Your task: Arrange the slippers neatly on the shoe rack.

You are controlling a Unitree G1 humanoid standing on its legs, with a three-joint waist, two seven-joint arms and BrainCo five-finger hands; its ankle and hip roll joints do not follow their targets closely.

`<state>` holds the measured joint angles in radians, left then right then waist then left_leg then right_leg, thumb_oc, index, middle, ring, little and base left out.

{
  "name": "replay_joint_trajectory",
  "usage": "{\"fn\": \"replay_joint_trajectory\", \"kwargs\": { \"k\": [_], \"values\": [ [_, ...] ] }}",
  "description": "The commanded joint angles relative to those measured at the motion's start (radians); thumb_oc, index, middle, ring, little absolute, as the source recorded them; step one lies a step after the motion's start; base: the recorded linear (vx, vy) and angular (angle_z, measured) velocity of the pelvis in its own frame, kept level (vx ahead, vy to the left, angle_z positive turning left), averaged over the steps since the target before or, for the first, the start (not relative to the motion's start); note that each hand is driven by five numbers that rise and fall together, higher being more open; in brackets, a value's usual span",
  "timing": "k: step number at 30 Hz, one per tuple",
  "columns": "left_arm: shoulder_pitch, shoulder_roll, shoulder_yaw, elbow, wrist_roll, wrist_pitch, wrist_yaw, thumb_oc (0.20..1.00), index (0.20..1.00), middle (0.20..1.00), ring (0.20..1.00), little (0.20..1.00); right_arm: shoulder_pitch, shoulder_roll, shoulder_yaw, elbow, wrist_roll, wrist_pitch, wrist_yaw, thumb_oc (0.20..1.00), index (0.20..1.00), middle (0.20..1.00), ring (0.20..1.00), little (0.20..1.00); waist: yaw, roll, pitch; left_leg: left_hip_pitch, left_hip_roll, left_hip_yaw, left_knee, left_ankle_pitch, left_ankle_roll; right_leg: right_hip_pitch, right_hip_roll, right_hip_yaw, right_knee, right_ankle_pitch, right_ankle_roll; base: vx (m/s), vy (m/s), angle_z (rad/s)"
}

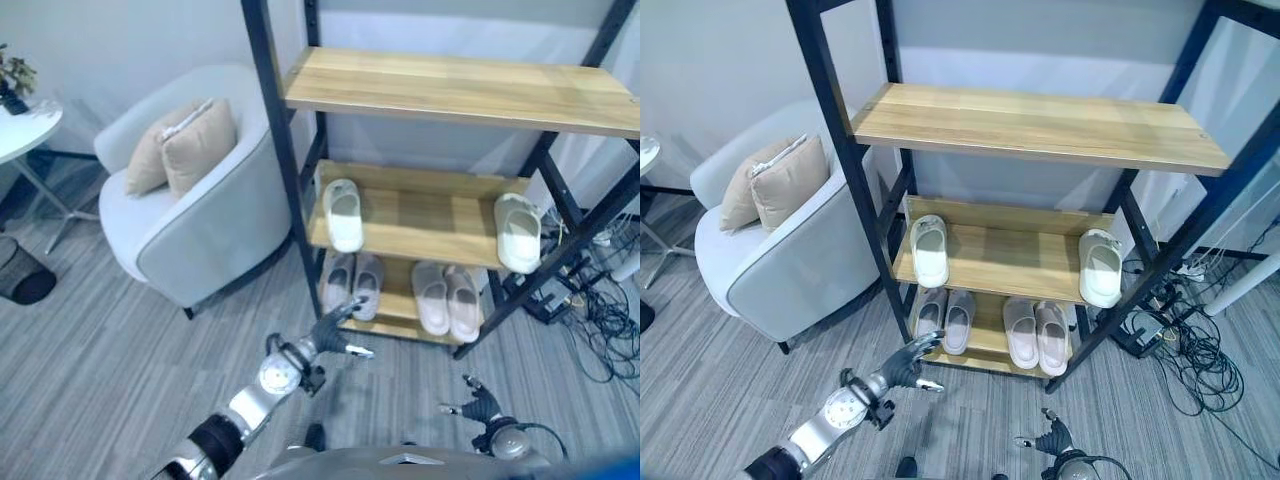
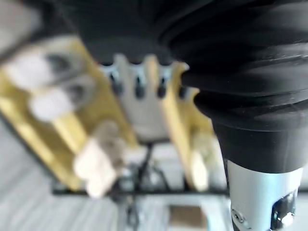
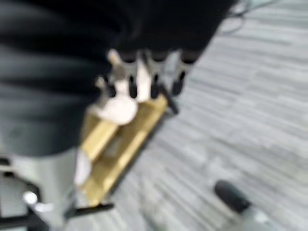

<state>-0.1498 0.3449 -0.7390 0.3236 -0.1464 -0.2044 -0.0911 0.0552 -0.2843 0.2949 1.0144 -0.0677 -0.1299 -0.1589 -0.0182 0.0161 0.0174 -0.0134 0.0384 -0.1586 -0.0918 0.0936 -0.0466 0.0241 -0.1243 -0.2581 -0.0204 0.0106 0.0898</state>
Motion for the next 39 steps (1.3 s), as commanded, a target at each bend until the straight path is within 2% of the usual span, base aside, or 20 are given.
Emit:
{"fn": "replay_joint_trajectory", "kwargs": {
  "k": [1, 3, 5, 8, 9, 10, 12, 13, 14, 15, 17, 20, 24, 28, 33, 36, 39],
  "values": [
    [-0.070, -0.014, -0.029, -0.060, -0.055, -0.022, -0.069, 1.000, 1.000, 1.000, 1.000, 1.000, -0.039, -0.023, 0.001, -0.018, 0.029, -0.007, 0.000, 1.000, 1.000, 1.000, 1.000, 1.000, 0.014, -0.020, 0.041, -0.013, 0.013, -0.002, 0.005, -0.066, -0.043, 0.013, -0.033, 0.035, 0.081, -0.078, 0.062, -0.02, -0.015, -0.22],
    [-0.210, -0.053, -0.110, -0.098, -0.014, -0.033, -0.079, 1.000, 1.000, 1.000, 1.000, 1.000, -0.039, -0.024, 0.013, -0.015, 0.031, -0.011, 0.004, 1.000, 1.000, 1.000, 1.000, 1.000, -0.014, -0.013, 0.031, -0.010, 0.014, 0.007, 0.005, -0.062, -0.043, 0.011, -0.033, 0.051, 0.072, -0.066, 0.065, -0.01, -0.013, -0.19],
    [-0.316, -0.099, -0.152, -0.094, 0.040, -0.049, -0.046, 1.000, 1.000, 1.000, 1.000, 1.000, -0.044, -0.029, 0.026, -0.029, 0.033, -0.016, 0.004, 1.000, 1.000, 1.000, 1.000, 1.000, -0.031, -0.008, 0.029, -0.004, 0.017, 0.019, 0.005, -0.065, -0.043, 0.012, -0.031, 0.067, 0.064, -0.063, 0.065, 0.01, -0.018, -0.30],
    [-0.373, -0.126, -0.165, -0.069, 0.092, -0.056, -0.012, 1.000, 1.000, 1.000, 1.000, 1.000, -0.041, -0.031, 0.034, -0.048, 0.038, -0.018, 0.004, 1.000, 1.000, 1.000, 1.000, 1.000, -0.043, -0.005, 0.028, 0.001, 0.018, 0.029, 0.005, -0.067, -0.043, 0.012, -0.029, 0.079, 0.060, -0.061, 0.067, 0.04, -0.007, -0.16],
    [-0.482, -0.174, -0.190, 0.000, 0.221, -0.070, 0.040, 1.000, 1.000, 1.000, 1.000, 1.000, -0.044, -0.043, 0.037, -0.075, 0.049, -0.022, 0.004, 1.000, 1.000, 1.000, 1.000, 1.000, -0.070, -0.003, 0.027, 0.005, 0.023, 0.045, 0.005, -0.071, -0.042, 0.005, -0.025, 0.101, 0.057, -0.056, 0.069, 0.06, 0.002, -0.17],
    [-0.512, -0.186, -0.194, 0.029, 0.248, -0.070, 0.056, 1.000, 1.000, 1.000, 1.000, 1.000, -0.045, -0.048, 0.037, -0.084, 0.051, -0.024, 0.001, 1.000, 1.000, 1.000, 1.000, 1.000, -0.080, -0.002, 0.026, 0.006, 0.025, 0.052, 0.005, -0.072, -0.041, 0.002, -0.024, 0.109, 0.055, -0.055, 0.069, 0.08, 0.002, -0.18],
    [-0.536, -0.181, -0.203, 0.078, 0.341, -0.085, 0.085, 1.000, 1.000, 1.000, 1.000, 1.000, -0.029, -0.068, 0.028, -0.108, 0.064, -0.039, 0.001, 1.000, 1.000, 1.000, 1.000, 1.000, -0.083, -0.001, 0.028, 0.007, 0.028, 0.060, 0.005, -0.074, -0.041, -0.006, -0.022, 0.122, 0.055, -0.054, 0.068, 0.04, 0.003, -0.34],
    [-0.536, -0.183, -0.204, 0.081, 0.343, -0.086, 0.086, 1.000, 1.000, 1.000, 1.000, 1.000, -0.029, -0.068, 0.028, -0.109, 0.064, -0.038, 0.002, 1.000, 1.000, 1.000, 1.000, 1.000, -0.082, 0.000, 0.028, 0.008, 0.028, 0.061, 0.005, -0.074, -0.041, -0.006, -0.022, 0.123, 0.055, -0.055, 0.068, 0.06, 0.002, -0.41],
    [-0.596, -0.189, -0.194, 0.146, 0.421, -0.074, 0.145, 1.000, 1.000, 1.000, 1.000, 1.000, -0.024, -0.073, 0.029, -0.138, 0.073, -0.040, -0.004, 1.000, 1.000, 1.000, 1.000, 1.000, -0.095, 0.000, 0.030, 0.006, 0.030, 0.071, 0.005, -0.076, -0.039, -0.016, -0.022, 0.136, 0.055, -0.052, 0.068, 0.04, 0.001, -0.29],
    [-0.598, -0.192, -0.194, 0.150, 0.423, -0.075, 0.148, 1.000, 1.000, 1.000, 1.000, 1.000, -0.025, -0.073, 0.028, -0.139, 0.073, -0.040, -0.004, 1.000, 1.000, 1.000, 1.000, 1.000, -0.093, 0.000, 0.030, 0.006, 0.030, 0.072, 0.005, -0.076, -0.039, -0.017, -0.022, 0.137, 0.055, -0.052, 0.068, 0.08, 0.003, -0.11],
    [-0.710, -0.151, -0.183, 0.212, 0.586, -0.064, 0.230, 1.000, 1.000, 1.000, 1.000, 1.000, -0.001, -0.111, 0.009, -0.195, 0.087, -0.057, -0.004, 1.000, 1.000, 1.000, 1.000, 1.000, -0.116, 0.000, 0.042, -0.009, 0.029, 0.092, 0.005, -0.077, -0.036, -0.047, -0.023, 0.165, 0.050, -0.038, 0.075, 0.05, 0.013, -0.28],
    [-0.763, -0.118, -0.163, 0.211, 0.628, -0.057, 0.270, 1.000, 1.000, 1.000, 1.000, 1.000, -0.005, -0.121, -0.003, -0.195, 0.098, -0.060, -0.009, 1.000, 1.000, 1.000, 1.000, 1.000, -0.119, 0.001, 0.049, -0.030, 0.028, 0.106, 0.005, -0.074, -0.035, -0.072, -0.025, 0.180, 0.037, -0.024, 0.079, -0.02, 0.019, -0.29],
    [-0.878, -0.080, -0.128, 0.270, 0.707, -0.005, 0.350, 1.000, 1.000, 1.000, 1.000, 1.000, -0.042, -0.122, -0.008, -0.175, 0.110, -0.067, -0.032, 1.000, 1.000, 1.000, 1.000, 1.000, -0.119, 0.008, 0.069, -0.090, 0.018, 0.131, 0.005, -0.071, -0.032, -0.126, -0.033, 0.203, -0.004, 0.009, 0.090, -0.05, 0.039, -0.23],
    [-0.892, -0.075, -0.116, 0.280, 0.729, 0.012, 0.367, 1.000, 1.000, 1.000, 1.000, 1.000, -0.060, -0.113, -0.011, -0.149, 0.112, -0.067, -0.041, 1.000, 1.000, 1.000, 1.000, 1.000, -0.112, 0.010, 0.070, -0.113, 0.011, 0.130, 0.005, -0.068, -0.029, -0.146, -0.035, 0.206, -0.015, 0.020, 0.092, 0.00, 0.021, -0.13],
    [-1.013, -0.035, -0.089, 0.424, 0.795, 0.094, 0.444, 1.000, 1.000, 1.000, 1.000, 1.000, -0.086, -0.094, -0.009, -0.134, 0.119, -0.073, -0.073, 1.000, 1.000, 1.000, 1.000, 1.000, -0.107, 0.011, 0.088, -0.167, -0.002, 0.134, 0.005, -0.060, -0.025, -0.194, -0.048, 0.209, -0.038, 0.044, 0.094, 0.01, 0.013, -0.03],
    [-1.051, -0.028, -0.106, 0.449, 0.825, 0.109, 0.444, 1.000, 1.000, 1.000, 1.000, 1.000, -0.084, -0.095, -0.009, -0.135, 0.118, -0.074, -0.076, 1.000, 1.000, 1.000, 1.000, 1.000, -0.108, 0.011, 0.092, -0.174, -0.003, 0.130, 0.005, -0.059, -0.025, -0.199, -0.048, 0.205, -0.038, 0.044, 0.094, 0.01, 0.008, -0.01],
    [-1.117, 0.012, -0.146, 0.490, 0.874, 0.130, 0.435, 1.000, 1.000, 1.000, 1.000, 1.000, -0.083, -0.092, -0.003, -0.135, 0.109, -0.074, -0.079, 1.000, 1.000, 1.000, 1.000, 1.000, -0.106, 0.009, 0.101, -0.187, -0.005, 0.129, 0.005, -0.060, -0.024, -0.210, -0.051, 0.198, -0.036, 0.045, 0.096, 0.00, 0.004, 0.04]
  ]
}}
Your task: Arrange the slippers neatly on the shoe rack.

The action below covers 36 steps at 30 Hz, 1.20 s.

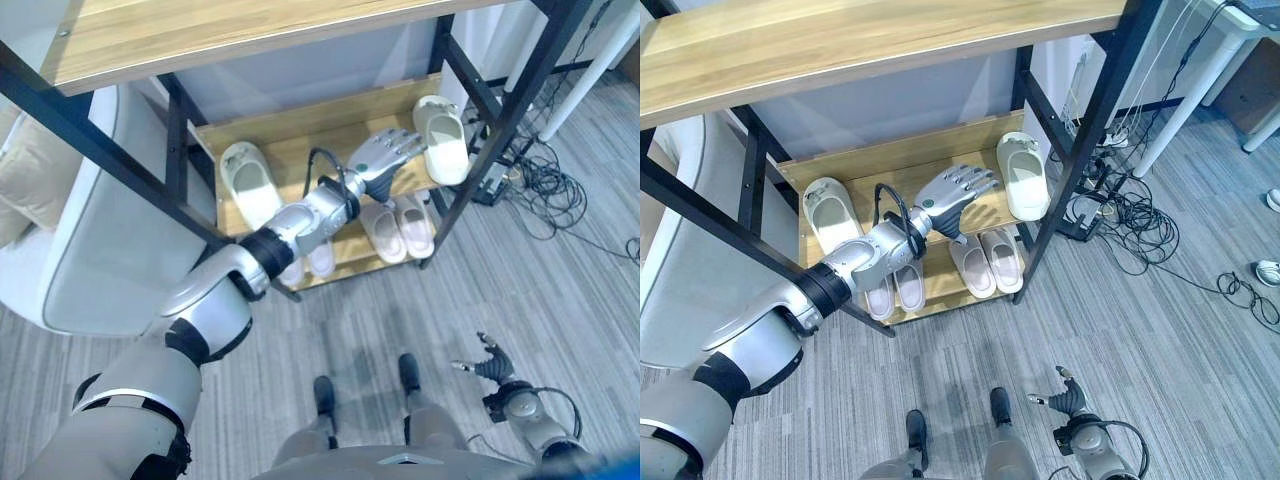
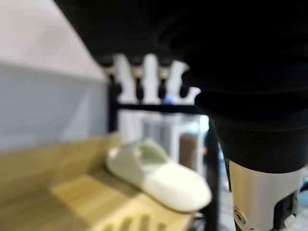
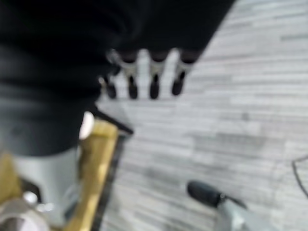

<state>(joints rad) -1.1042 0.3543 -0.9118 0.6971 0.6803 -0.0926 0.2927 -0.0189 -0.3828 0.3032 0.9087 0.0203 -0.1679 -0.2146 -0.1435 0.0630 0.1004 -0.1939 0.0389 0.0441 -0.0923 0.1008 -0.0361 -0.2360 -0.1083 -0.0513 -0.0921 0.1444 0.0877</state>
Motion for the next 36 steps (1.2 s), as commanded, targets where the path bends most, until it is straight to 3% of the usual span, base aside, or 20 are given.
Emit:
{"fn": "replay_joint_trajectory", "kwargs": {
  "k": [1, 2, 3, 7, 12, 21, 22, 27, 36],
  "values": [
    [-0.195, 0.018, 0.010, 0.133, 0.068, 0.026, 0.060, 1.000, 1.000, 1.000, 1.000, 1.000, -0.014, 0.002, -0.010, -0.031, 0.025, -0.036, -0.023, 1.000, 1.000, 1.000, 1.000, 1.000, 0.019, -0.037, 0.020, -0.009, -0.006, -0.075, 0.005, -0.067, -0.034, 0.046, -0.067, -0.008, 0.038, -0.088, 0.099, 0.00, 0.000, 0.00],
    [-0.198, 0.017, 0.009, 0.135, 0.068, 0.026, 0.061, 1.000, 1.000, 1.000, 1.000, 1.000, -0.016, 0.004, -0.011, -0.030, 0.025, -0.036, -0.023, 1.000, 1.000, 1.000, 1.000, 1.000, 0.019, -0.038, 0.022, -0.009, -0.006, -0.075, 0.005, -0.067, -0.034, 0.045, -0.067, -0.008, 0.039, -0.088, 0.100, 0.00, 0.000, 0.00],
    [-0.262, 0.075, -0.054, 0.201, 0.137, 0.054, 0.067, 1.000, 1.000, 1.000, 1.000, 1.000, -0.019, -0.006, -0.006, -0.039, 0.036, -0.049, -0.023, 1.000, 1.000, 1.000, 1.000, 1.000, 0.014, -0.036, 0.033, -0.015, -0.007, -0.070, 0.005, -0.066, -0.032, 0.037, -0.065, -0.003, 0.042, -0.084, 0.103, 0.00, 0.000, 0.00],
    [-0.288, 0.119, -0.090, 0.235, 0.197, 0.084, 0.067, 1.000, 1.000, 1.000, 1.000, 1.000, -0.018, -0.004, 0.004, -0.046, 0.031, -0.054, -0.027, 1.000, 1.000, 1.000, 1.000, 1.000, 0.016, -0.033, 0.045, -0.016, -0.007, -0.066, 0.005, -0.066, -0.029, 0.032, -0.065, 0.002, 0.045, -0.085, 0.105, 0.00, 0.006, -0.04],
    [-0.285, 0.123, -0.090, 0.267, 0.248, 0.113, 0.055, 1.000, 1.000, 1.000, 1.000, 1.000, -0.023, 0.005, 0.011, -0.043, 0.030, -0.050, -0.030, 1.000, 1.000, 1.000, 1.000, 1.000, 0.021, -0.034, 0.056, -0.015, -0.007, -0.070, 0.005, -0.068, -0.027, 0.031, -0.067, -0.002, 0.050, -0.089, 0.106, 0.00, 0.000, 0.00],
    [-0.350, 0.220, -0.098, 0.367, 0.197, 0.144, 0.009, 1.000, 1.000, 1.000, 1.000, 1.000, -0.041, 0.028, 0.028, -0.021, 0.035, -0.031, -0.022, 1.000, 1.000, 1.000, 1.000, 1.000, 0.036, -0.042, 0.081, -0.049, -0.006, -0.078, 0.005, -0.054, -0.029, 0.008, -0.069, -0.021, 0.046, -0.077, 0.109, -0.01, -0.004, 0.03],
    [-0.404, 0.270, -0.106, 0.477, 0.146, 0.162, 0.003, 1.000, 1.000, 1.000, 1.000, 1.000, -0.067, 0.032, 0.048, -0.006, 0.033, -0.026, -0.018, 1.000, 1.000, 1.000, 1.000, 1.000, 0.041, -0.047, 0.092, -0.069, -0.004, -0.082, 0.005, -0.044, -0.031, -0.007, -0.069, -0.025, 0.040, -0.066, 0.112, -0.04, -0.006, 0.04],
    [-0.447, 0.354, -0.131, 0.585, 0.096, 0.169, 0.009, 1.000, 1.000, 1.000, 1.000, 1.000, -0.084, 0.029, 0.064, 0.022, 0.051, -0.030, -0.010, 1.000, 1.000, 1.000, 1.000, 1.000, 0.038, -0.056, 0.095, -0.097, 0.001, -0.080, 0.005, -0.035, -0.035, -0.033, -0.068, -0.025, 0.033, -0.052, 0.116, -0.02, 0.002, 0.03],
    [-0.445, 0.396, -0.091, 0.648, 0.018, 0.171, -0.003, 1.000, 1.000, 1.000, 1.000, 1.000, -0.110, 0.036, 0.080, 0.051, 0.068, -0.026, -0.009, 1.000, 1.000, 1.000, 1.000, 1.000, 0.043, -0.065, 0.101, -0.118, 0.004, -0.080, 0.005, -0.028, -0.037, -0.051, -0.070, -0.027, 0.027, -0.042, 0.117, 0.00, 0.000, 0.00]
  ]
}}
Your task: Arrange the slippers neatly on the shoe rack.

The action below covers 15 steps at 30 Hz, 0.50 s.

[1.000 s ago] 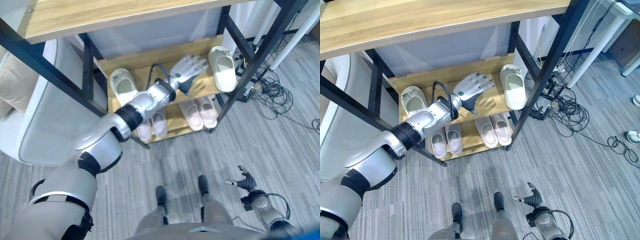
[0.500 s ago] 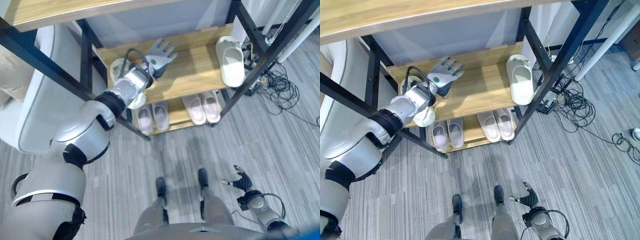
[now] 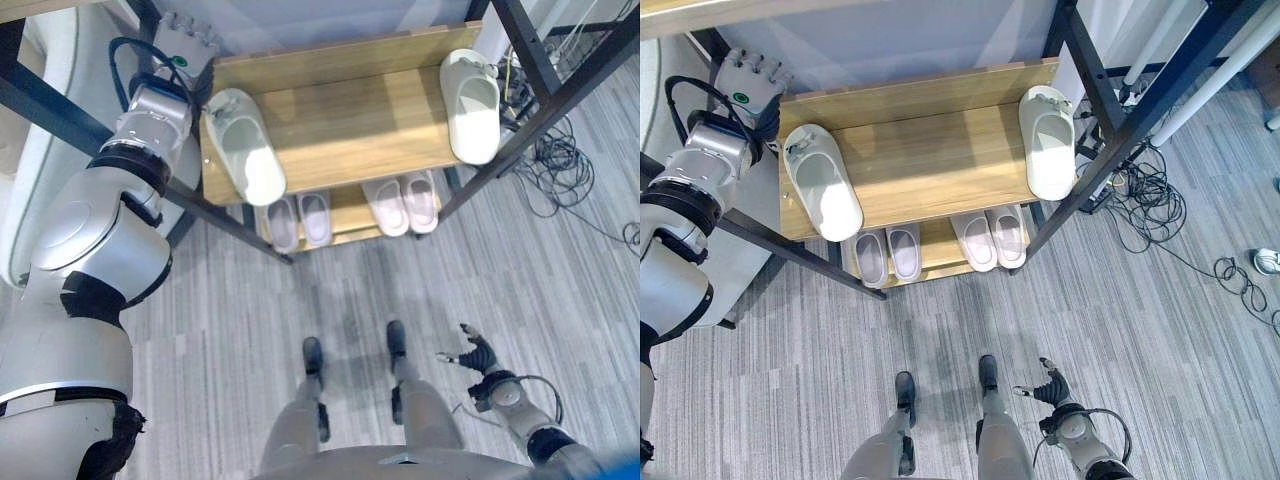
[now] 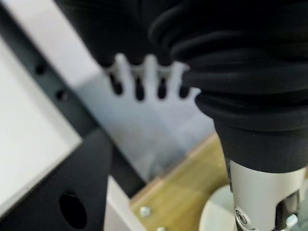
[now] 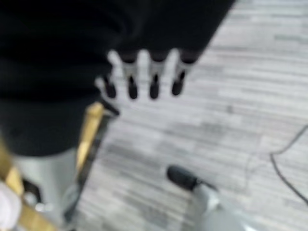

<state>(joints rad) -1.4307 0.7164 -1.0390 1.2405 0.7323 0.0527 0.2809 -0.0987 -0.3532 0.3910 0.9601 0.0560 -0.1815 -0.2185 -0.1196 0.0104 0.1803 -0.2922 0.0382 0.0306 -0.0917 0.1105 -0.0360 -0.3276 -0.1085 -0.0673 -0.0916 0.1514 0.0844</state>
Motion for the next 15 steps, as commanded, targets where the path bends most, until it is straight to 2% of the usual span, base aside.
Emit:
{"fn": "replay_joint_trajectory", "kwargs": {
  "k": [1, 10, 15],
  "values": [
    [-0.115, 0.035, 0.043, 0.108, -0.043, 0.023, 0.003, 1.000, 1.000, 1.000, 1.000, 1.000, -0.037, 0.005, -0.006, 0.000, 0.035, -0.012, -0.005, 1.000, 1.000, 1.000, 1.000, 1.000, 0.021, -0.016, 0.024, -0.024, 0.004, -0.067, 0.004, -0.037, -0.038, 0.038, -0.071, -0.014, 0.026, -0.047, 0.121, 0.00, 0.000, 0.00],
    [-0.057, 0.005, 0.162, 0.002, -0.152, 0.013, 0.029, 1.000, 1.000, 1.000, 1.000, 1.000, -0.041, 0.028, -0.009, 0.009, 0.036, 0.004, -0.011, 1.000, 1.000, 1.000, 1.000, 1.000, 0.041, -0.016, 0.029, -0.020, 0.000, -0.079, 0.004, -0.038, -0.040, 0.048, -0.074, -0.029, 0.029, -0.058, 0.117, -0.01, -0.007, 0.03],
    [-0.024, -0.006, 0.176, -0.021, -0.149, 0.008, 0.049, 1.000, 1.000, 1.000, 1.000, 1.000, -0.044, 0.034, -0.007, 0.021, 0.033, 0.006, -0.008, 1.000, 1.000, 1.000, 1.000, 1.000, 0.045, -0.015, 0.025, -0.013, -0.001, -0.078, 0.004, -0.040, -0.042, 0.055, -0.075, -0.031, 0.031, -0.060, 0.116, -0.01, -0.011, 0.06]
  ]
}}
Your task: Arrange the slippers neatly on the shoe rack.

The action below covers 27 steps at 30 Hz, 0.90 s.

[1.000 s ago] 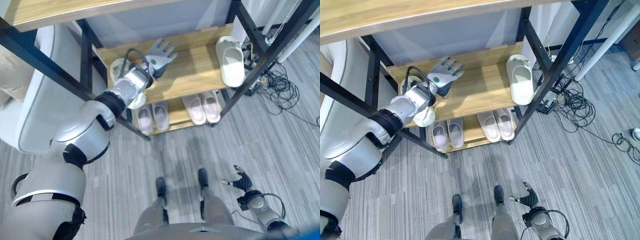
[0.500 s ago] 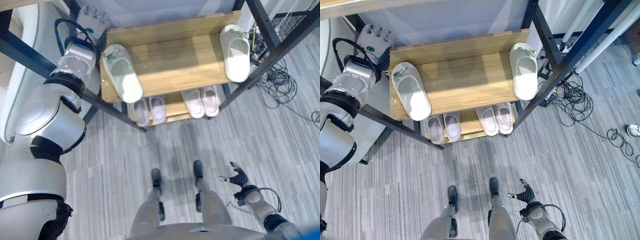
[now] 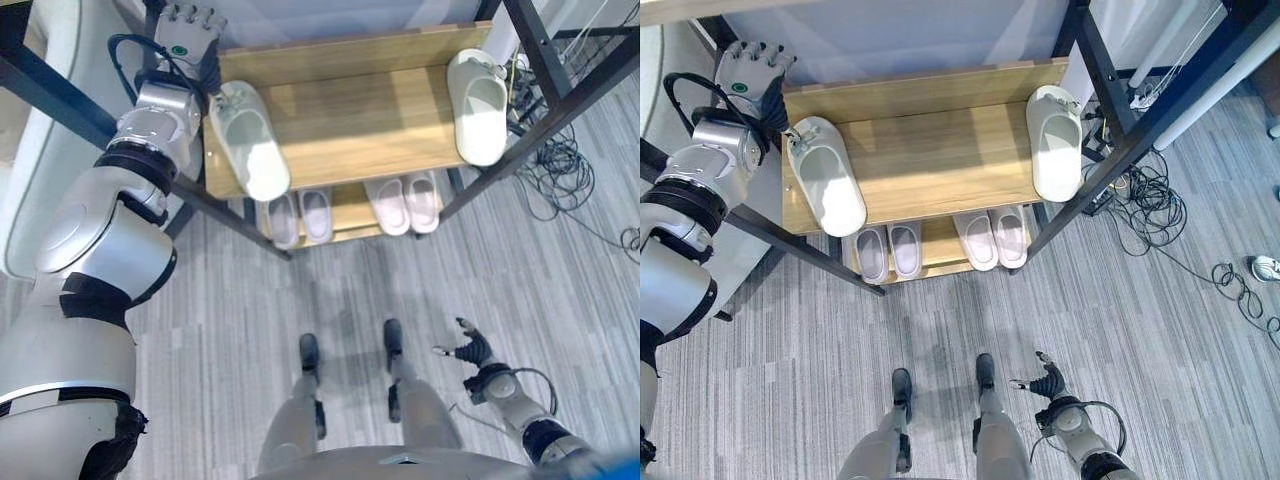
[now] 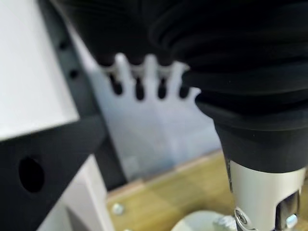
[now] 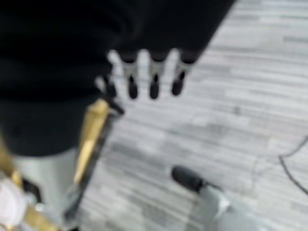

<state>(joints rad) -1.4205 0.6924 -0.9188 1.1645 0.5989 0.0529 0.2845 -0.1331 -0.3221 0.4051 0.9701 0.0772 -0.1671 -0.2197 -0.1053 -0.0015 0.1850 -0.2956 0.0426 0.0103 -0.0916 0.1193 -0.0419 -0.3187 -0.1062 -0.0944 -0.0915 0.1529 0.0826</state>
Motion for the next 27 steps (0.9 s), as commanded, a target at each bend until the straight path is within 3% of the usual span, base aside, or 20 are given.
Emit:
{"fn": "replay_joint_trajectory", "kwargs": {
  "k": [1, 8, 16, 19, 21, 27],
  "values": [
    [-0.025, 0.012, 0.060, 0.055, -0.014, 0.006, 0.050, 1.000, 1.000, 1.000, 1.000, 1.000, -0.007, 0.005, -0.018, 0.017, 0.009, -0.009, -0.007, 1.000, 1.000, 1.000, 1.000, 1.000, 0.031, -0.003, 0.017, -0.007, -0.004, -0.055, 0.004, -0.050, -0.036, 0.048, -0.077, -0.002, 0.032, -0.063, 0.118, 0.00, 0.000, 0.00],
    [0.015, -0.009, 0.059, 0.029, 0.005, -0.006, 0.073, 1.000, 1.000, 1.000, 1.000, 1.000, 0.002, 0.008, -0.026, 0.049, 0.006, -0.008, -0.011, 1.000, 1.000, 1.000, 1.000, 1.000, 0.026, 0.012, -0.006, 0.012, -0.002, -0.046, 0.004, -0.055, -0.039, 0.060, -0.080, 0.000, 0.035, -0.069, 0.119, 0.00, -0.004, 0.00],
    [0.097, -0.008, 0.103, -0.066, -0.037, -0.073, 0.128, 1.000, 1.000, 1.000, 1.000, 1.000, 0.027, 0.012, -0.036, 0.088, -0.007, -0.014, -0.020, 1.000, 1.000, 1.000, 1.000, 1.000, 0.018, 0.037, -0.030, 0.019, -0.004, -0.031, 0.004, -0.058, -0.039, 0.061, -0.082, 0.015, 0.033, -0.068, 0.119, 0.00, -0.011, -0.02],
    [0.088, -0.066, 0.100, -0.091, -0.013, -0.056, 0.147, 1.000, 1.000, 1.000, 1.000, 1.000, 0.031, 0.016, -0.037, 0.097, -0.014, -0.018, -0.029, 1.000, 1.000, 1.000, 1.000, 1.000, 0.015, 0.041, -0.031, 0.017, -0.003, -0.029, 0.004, -0.057, -0.039, 0.059, -0.082, 0.017, 0.033, -0.068, 0.117, 0.00, 0.000, 0.00],
    [0.080, -0.150, 0.106, -0.127, 0.019, -0.040, 0.156, 1.000, 1.000, 1.000, 1.000, 1.000, 0.035, 0.014, -0.044, 0.094, -0.013, -0.019, -0.038, 1.000, 1.000, 1.000, 1.000, 1.000, 0.008, 0.042, -0.028, 0.016, -0.003, -0.027, 0.004, -0.056, -0.039, 0.057, -0.081, 0.019, 0.033, -0.070, 0.115, 0.00, -0.012, -0.04],
    [0.104, -0.188, 0.127, -0.169, 0.017, -0.049, 0.165, 1.000, 1.000, 1.000, 1.000, 1.000, 0.039, 0.012, -0.057, 0.083, -0.006, -0.019, -0.044, 1.000, 1.000, 1.000, 1.000, 1.000, 0.003, 0.047, -0.026, 0.010, -0.004, -0.026, 0.004, -0.055, -0.040, 0.052, -0.079, 0.021, 0.033, -0.071, 0.111, 0.00, -0.015, -0.11]
  ]
}}
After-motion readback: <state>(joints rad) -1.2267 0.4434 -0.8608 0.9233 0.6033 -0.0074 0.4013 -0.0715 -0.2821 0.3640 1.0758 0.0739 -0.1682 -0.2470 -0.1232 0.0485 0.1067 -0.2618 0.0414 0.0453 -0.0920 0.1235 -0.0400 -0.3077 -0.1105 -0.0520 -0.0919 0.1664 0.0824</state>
